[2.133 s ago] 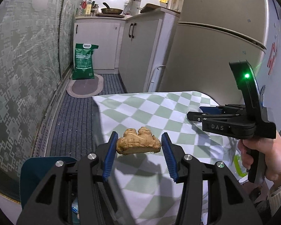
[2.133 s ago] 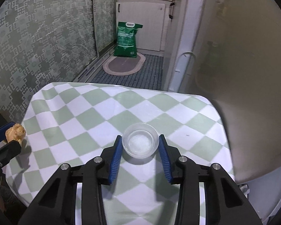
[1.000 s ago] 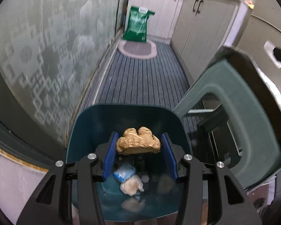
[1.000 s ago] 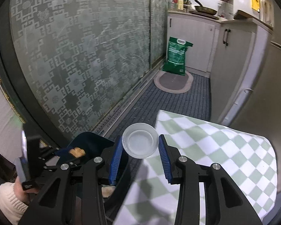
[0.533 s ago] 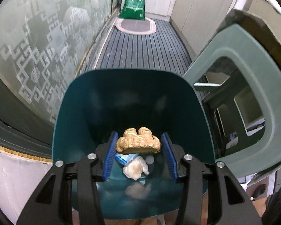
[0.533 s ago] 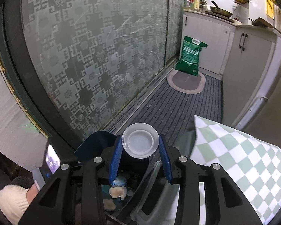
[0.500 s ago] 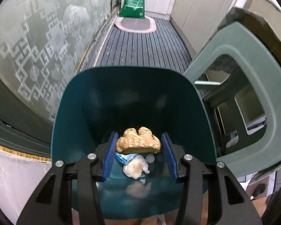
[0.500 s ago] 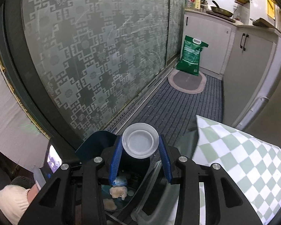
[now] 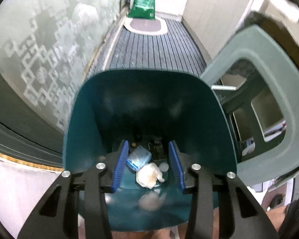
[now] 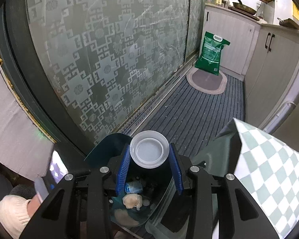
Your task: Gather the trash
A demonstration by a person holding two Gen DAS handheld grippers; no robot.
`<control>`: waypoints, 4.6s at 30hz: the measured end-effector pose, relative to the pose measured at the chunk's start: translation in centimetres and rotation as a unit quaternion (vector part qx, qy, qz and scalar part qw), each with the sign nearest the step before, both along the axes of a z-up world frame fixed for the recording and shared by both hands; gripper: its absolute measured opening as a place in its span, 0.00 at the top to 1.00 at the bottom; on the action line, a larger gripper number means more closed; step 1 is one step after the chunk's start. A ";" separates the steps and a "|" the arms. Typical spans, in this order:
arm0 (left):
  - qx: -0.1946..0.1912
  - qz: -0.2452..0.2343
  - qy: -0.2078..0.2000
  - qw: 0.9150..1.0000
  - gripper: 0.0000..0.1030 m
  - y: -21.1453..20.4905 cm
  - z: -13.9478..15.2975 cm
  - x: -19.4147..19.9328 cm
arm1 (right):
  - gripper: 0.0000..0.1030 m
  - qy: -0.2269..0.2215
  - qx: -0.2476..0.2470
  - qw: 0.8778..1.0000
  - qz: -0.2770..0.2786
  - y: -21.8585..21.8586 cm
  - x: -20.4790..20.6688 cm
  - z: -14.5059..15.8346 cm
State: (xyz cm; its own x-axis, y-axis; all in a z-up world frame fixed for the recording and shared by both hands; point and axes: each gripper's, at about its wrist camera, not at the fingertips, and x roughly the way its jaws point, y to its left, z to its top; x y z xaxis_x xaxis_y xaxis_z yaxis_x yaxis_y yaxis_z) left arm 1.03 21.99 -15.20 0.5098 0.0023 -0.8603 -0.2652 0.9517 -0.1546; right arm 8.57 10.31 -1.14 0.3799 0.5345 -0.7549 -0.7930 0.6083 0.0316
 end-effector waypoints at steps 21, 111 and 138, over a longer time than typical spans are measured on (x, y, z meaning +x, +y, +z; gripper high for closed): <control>0.027 0.044 -0.148 0.988 0.80 2.7 9.0 -3.6 | 0.62 0.049 -0.062 0.997 0.017 4.1 -1.2 -8.1; 0.109 -0.021 -0.195 0.974 0.03 -10.1 14.4 -8.0 | 0.03 -0.082 0.067 0.984 -0.144 -18.8 -6.7 5.0; 0.114 -0.006 -0.190 0.975 0.03 -11.1 14.0 -8.0 | 0.03 -0.074 0.070 0.984 -0.145 -19.8 -7.3 3.5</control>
